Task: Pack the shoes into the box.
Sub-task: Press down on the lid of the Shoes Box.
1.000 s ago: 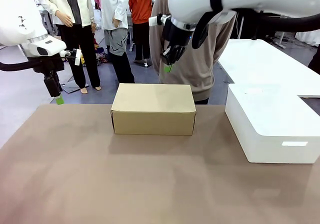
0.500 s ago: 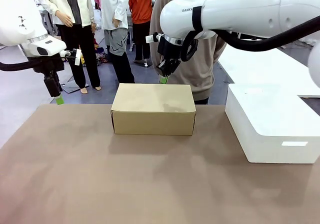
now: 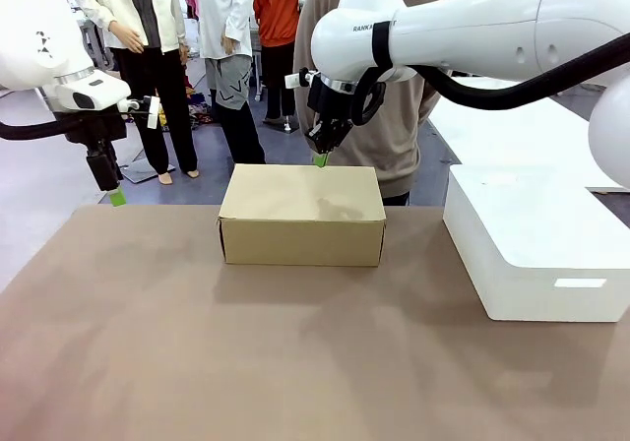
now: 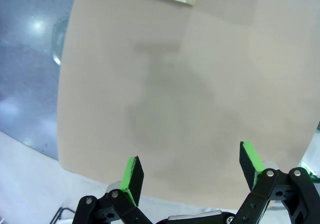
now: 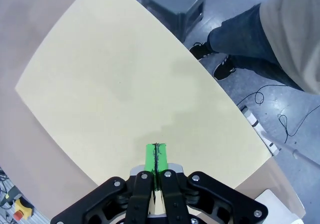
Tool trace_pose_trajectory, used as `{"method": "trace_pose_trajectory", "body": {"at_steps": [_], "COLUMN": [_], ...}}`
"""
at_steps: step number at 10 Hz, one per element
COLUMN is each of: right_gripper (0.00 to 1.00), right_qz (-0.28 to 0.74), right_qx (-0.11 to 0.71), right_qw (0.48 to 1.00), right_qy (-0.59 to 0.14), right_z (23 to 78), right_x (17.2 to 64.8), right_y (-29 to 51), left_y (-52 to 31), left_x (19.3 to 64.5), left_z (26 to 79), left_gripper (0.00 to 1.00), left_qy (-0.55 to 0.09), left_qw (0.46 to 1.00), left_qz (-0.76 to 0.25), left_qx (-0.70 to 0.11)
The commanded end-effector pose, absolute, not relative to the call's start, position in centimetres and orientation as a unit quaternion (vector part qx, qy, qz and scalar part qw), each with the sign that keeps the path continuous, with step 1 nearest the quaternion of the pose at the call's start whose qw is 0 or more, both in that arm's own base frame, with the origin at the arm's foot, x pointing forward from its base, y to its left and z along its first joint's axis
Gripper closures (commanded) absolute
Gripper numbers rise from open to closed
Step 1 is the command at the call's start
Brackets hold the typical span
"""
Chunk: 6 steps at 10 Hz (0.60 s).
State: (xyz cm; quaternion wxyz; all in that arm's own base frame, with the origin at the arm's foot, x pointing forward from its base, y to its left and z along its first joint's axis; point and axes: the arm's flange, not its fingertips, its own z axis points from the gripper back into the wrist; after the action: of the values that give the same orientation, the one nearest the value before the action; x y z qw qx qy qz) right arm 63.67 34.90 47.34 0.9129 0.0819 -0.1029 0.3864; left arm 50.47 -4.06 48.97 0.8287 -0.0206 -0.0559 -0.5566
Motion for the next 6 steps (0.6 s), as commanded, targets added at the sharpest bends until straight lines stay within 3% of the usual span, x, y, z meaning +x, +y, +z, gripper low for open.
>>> {"method": "trace_pose_trajectory", "body": {"at_steps": [1, 6], "right_gripper": [1.0, 1.0], "right_qz": [0.386, 0.358], "right_qx": [0.082, 0.087], "right_qw": [0.913, 0.922], "right_qy": [-0.103, -0.115], "right_z": [47.4, 44.2], "right_x": [63.7, 65.9], "right_y": [34.9, 35.9], "left_y": [-3.8, -3.8], "left_x": [50.5, 50.5], "left_z": [49.2, 49.2], "left_gripper": [0.0, 0.0], "left_qy": [-0.057, -0.057], "left_qw": [0.827, 0.827], "left_qz": [-0.559, -0.559], "left_qx": [-0.03, -0.03]}}
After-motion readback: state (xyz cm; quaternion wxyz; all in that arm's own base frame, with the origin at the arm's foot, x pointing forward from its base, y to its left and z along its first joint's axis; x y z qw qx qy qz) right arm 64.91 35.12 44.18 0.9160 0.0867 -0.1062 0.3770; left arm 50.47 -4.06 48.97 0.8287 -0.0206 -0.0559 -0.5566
